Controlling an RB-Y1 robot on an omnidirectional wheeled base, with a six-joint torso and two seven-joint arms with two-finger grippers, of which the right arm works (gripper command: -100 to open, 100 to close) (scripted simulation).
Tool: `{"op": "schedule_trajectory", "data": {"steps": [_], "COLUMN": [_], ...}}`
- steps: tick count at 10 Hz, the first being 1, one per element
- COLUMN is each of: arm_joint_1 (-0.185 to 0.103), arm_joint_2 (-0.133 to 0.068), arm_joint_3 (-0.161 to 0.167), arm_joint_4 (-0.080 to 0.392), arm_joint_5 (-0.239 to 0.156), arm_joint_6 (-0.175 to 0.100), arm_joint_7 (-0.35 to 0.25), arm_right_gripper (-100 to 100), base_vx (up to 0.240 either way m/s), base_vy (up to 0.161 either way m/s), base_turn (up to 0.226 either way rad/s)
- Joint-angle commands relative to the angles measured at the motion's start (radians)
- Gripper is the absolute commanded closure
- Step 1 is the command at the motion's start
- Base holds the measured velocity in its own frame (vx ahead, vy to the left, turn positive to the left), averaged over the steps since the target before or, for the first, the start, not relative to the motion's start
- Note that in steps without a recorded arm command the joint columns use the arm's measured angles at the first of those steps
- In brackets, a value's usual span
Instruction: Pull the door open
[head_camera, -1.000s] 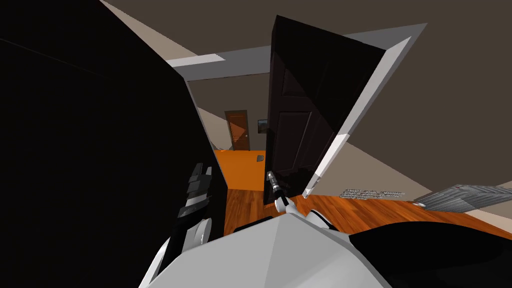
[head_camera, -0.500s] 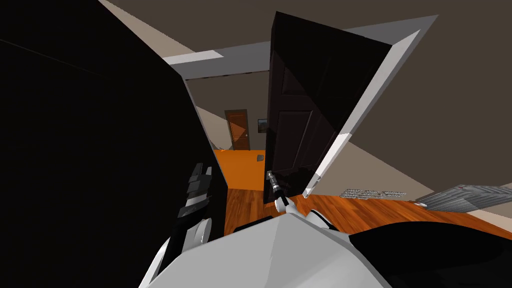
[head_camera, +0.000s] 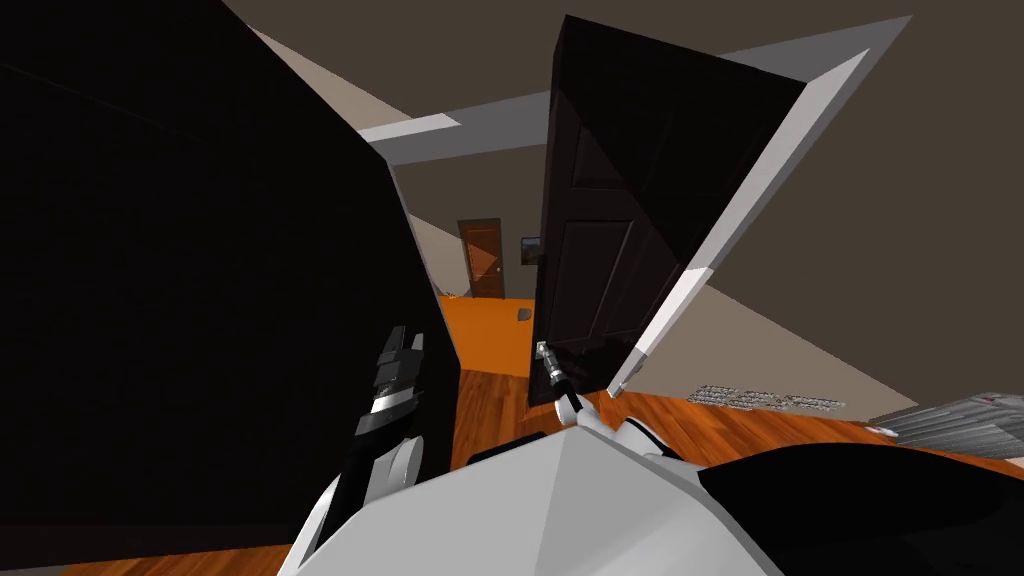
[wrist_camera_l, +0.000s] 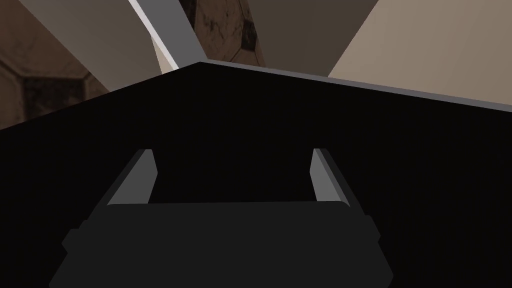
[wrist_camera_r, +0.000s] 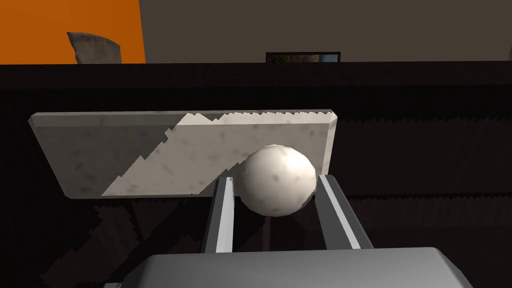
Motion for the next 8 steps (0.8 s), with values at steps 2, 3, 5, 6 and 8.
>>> {"op": "schedule_trajectory", "data": {"steps": [2,3,5,6,8], "arm_joint_1": [0.038,0.038,0.054,0.06,0.074], "arm_joint_2": [-0.055,-0.055,-0.097,-0.111,-0.149], "arm_joint_3": [0.02,0.02,0.036,0.041,0.056], "arm_joint_4": [-0.011,-0.011,-0.007,-0.006,-0.002], "arm_joint_5": [0.003,0.003,0.006,0.007,0.01], "arm_joint_6": [-0.015,-0.015,-0.035,-0.042,-0.06], "arm_joint_7": [-0.06,-0.06,-0.109,-0.125,-0.168], "arm_right_gripper": [100,100,100,100,100], "base_vx": [-0.18,-0.108,-0.092,-0.086,-0.097], "base_vy": [-0.009,-0.01,0.01,0.018,0.021], "base_turn": [0.179,0.093,0.168,0.108,0.164]}}
